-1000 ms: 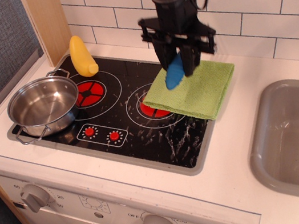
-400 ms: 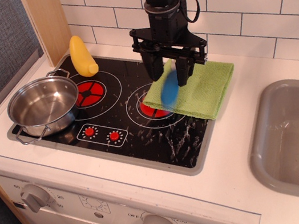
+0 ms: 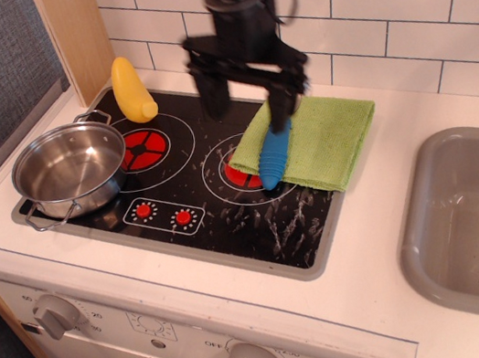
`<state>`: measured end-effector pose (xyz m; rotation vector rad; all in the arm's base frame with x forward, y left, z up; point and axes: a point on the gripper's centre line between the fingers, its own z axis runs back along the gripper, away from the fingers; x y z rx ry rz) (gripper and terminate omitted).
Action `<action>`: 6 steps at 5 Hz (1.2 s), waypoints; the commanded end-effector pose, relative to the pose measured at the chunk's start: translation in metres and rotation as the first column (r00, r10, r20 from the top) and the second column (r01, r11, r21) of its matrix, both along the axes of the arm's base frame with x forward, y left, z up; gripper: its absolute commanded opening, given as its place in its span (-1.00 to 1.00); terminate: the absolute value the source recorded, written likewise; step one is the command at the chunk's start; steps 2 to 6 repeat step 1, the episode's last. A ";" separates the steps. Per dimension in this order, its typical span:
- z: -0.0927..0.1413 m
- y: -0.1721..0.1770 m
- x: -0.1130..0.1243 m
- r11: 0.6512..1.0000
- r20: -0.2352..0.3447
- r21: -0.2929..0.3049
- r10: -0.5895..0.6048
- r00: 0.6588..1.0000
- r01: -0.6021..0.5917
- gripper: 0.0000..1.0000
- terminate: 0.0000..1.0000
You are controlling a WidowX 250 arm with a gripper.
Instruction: Move the blue fork right and on top of the green cloth
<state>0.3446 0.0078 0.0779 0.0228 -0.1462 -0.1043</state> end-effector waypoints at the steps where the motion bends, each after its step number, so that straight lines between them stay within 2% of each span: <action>1: 0.016 0.013 -0.006 1.000 0.028 -0.008 -0.009 1.000 0.009 1.00 1.00; 6: 0.016 0.013 -0.006 1.000 0.028 -0.008 -0.009 1.000 0.009 1.00 1.00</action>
